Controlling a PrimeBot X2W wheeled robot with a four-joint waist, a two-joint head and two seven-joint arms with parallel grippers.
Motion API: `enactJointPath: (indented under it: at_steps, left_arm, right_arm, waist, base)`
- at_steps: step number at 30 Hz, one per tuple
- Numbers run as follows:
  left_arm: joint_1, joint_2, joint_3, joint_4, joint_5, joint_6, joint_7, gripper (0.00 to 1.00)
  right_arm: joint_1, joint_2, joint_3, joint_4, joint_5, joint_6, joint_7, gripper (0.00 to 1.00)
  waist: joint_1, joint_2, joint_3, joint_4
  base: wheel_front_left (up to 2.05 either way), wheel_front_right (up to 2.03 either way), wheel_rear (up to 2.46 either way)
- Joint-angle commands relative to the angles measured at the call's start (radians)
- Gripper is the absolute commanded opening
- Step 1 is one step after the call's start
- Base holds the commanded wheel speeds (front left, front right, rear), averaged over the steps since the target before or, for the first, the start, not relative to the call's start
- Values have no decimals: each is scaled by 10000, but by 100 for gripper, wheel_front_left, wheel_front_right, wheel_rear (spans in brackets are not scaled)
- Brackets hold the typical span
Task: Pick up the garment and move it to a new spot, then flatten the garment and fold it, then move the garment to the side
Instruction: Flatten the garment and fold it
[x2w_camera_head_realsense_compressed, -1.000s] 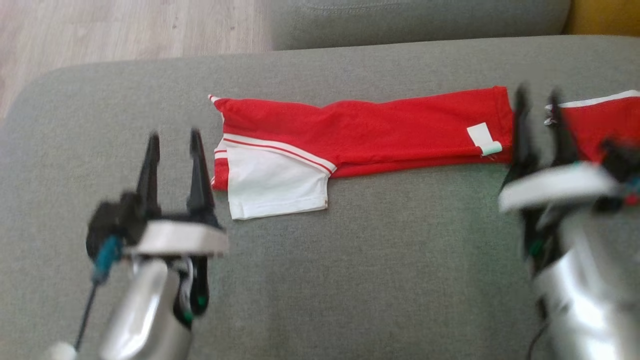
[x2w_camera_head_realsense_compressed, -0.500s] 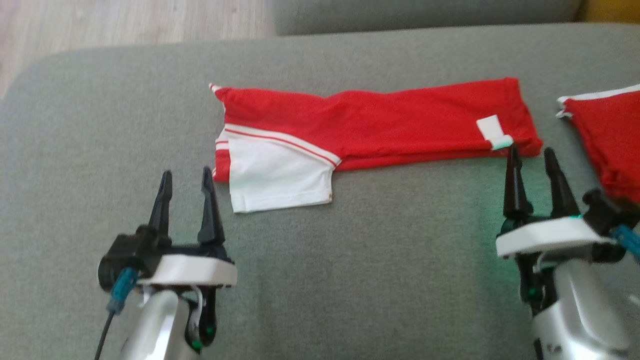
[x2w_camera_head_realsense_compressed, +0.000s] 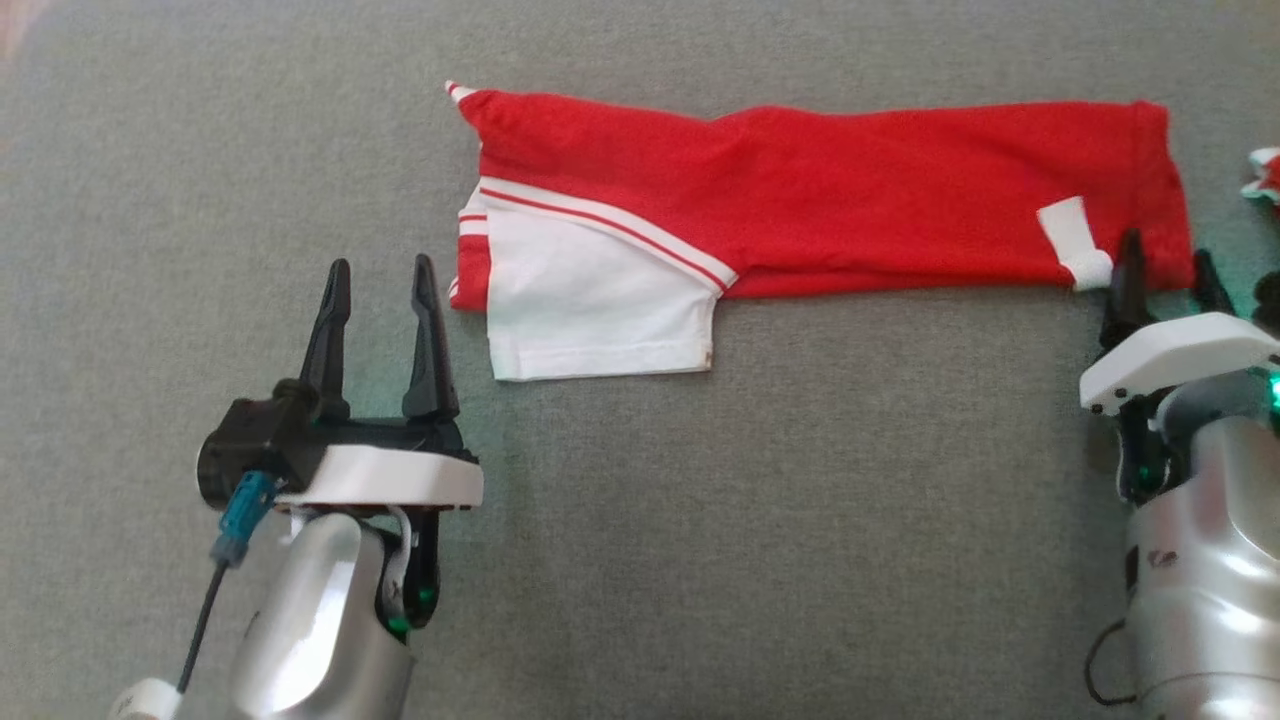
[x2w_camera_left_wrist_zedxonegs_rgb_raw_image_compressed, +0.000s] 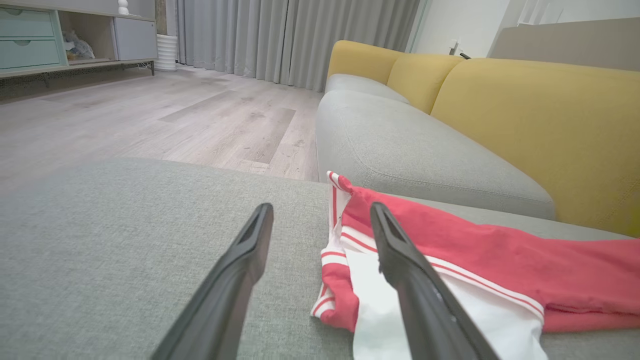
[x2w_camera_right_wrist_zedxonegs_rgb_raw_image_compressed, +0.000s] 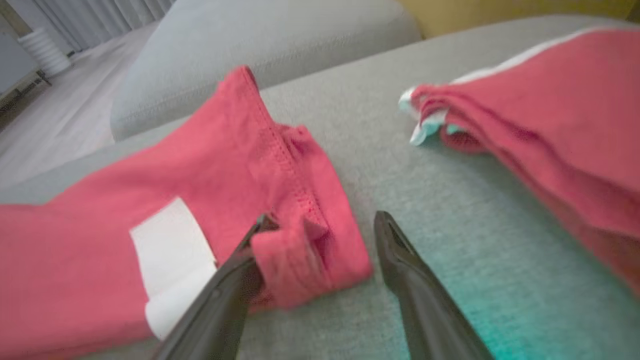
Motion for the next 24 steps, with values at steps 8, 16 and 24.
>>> enactJointPath:
  at_steps: [8, 16, 24]
  left_arm:
    - [-447, 64, 151, -229, -75, 79, -49, 100]
    - [-424, 63, 246, -92, 33, 41, -49, 100]
    - [-88, 63, 102, 5, -86, 45, -49, 100]
  right_arm:
    - [-834, 19, 43, 1482, -292, -9, 34, 0]
    - [-935, -239, 11, 1833, -536, -9, -857, 0]
    - [-751, -909, -360, 1595, -442, -9, -1045, 0]
  waist:
    - [-2, 0, 113, 96]
    - [-2, 0, -337, -218]
    - [-2, 0, -1074, -402]
  base:
    - [0, 0, 0]
    - [0, 0, 0]
    - [0, 0, 0]
